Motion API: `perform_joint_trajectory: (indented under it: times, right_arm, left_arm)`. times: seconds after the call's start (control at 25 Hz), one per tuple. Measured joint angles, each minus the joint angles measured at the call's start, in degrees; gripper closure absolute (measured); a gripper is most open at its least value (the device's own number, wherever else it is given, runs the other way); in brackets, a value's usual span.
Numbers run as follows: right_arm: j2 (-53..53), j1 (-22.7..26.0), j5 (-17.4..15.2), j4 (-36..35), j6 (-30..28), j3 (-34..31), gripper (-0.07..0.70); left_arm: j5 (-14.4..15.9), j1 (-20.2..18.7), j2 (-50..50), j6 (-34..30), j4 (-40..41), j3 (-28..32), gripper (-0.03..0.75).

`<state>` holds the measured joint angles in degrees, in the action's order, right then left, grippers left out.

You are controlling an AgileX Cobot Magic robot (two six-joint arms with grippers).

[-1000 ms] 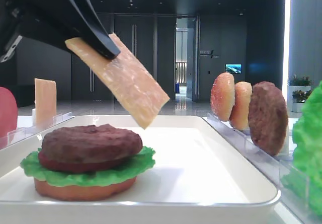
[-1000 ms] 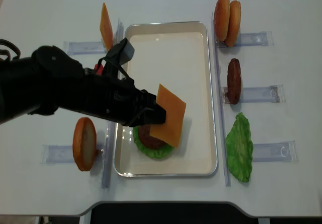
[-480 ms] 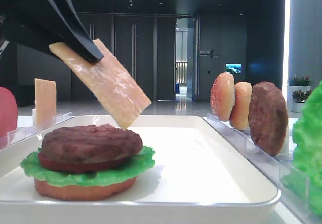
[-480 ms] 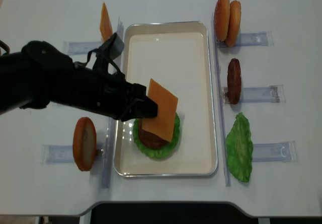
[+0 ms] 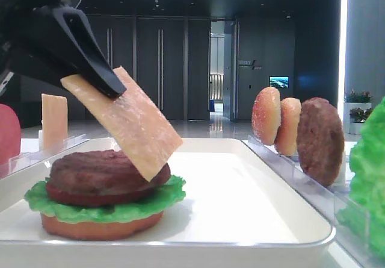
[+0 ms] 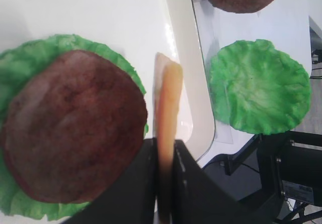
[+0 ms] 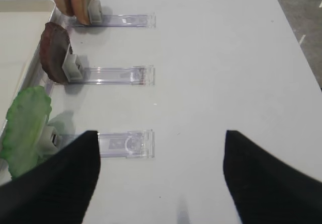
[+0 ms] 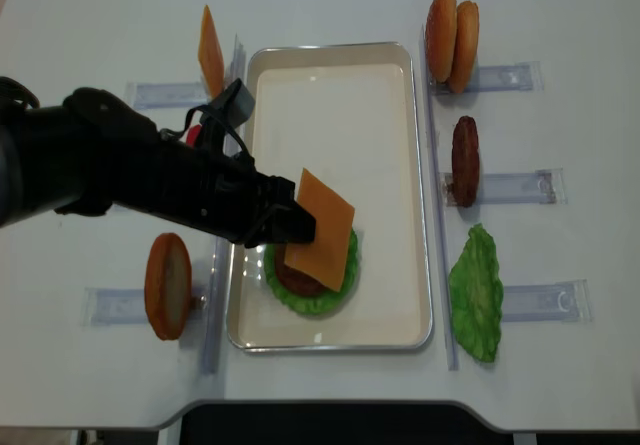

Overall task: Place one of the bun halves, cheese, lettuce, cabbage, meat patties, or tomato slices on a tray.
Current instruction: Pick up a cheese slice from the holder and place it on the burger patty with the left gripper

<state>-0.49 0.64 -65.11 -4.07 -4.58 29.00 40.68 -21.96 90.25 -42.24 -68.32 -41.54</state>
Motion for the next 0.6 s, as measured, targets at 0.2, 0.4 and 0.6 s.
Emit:
perform_joint_trajectory:
  times: [0.2,0.4,0.6]
  right_arm:
    - [0.0,0.0,0.0,0.0,0.0,0.0,0.141]
    - [0.0,0.0,0.0,0.0,0.0,0.0,0.141]
    - [0.0,0.0,0.0,0.0,0.0,0.0,0.141]
  left_arm:
    - [0.0,0.9,0.1,-0.1,1.1,0.0,0.681]
    - [-0.1,0.9,0.2,-0.1,1.3,0.0,0.681]
    - [-1.4,0.9,0.2,-0.1,1.3,1.2,0.681]
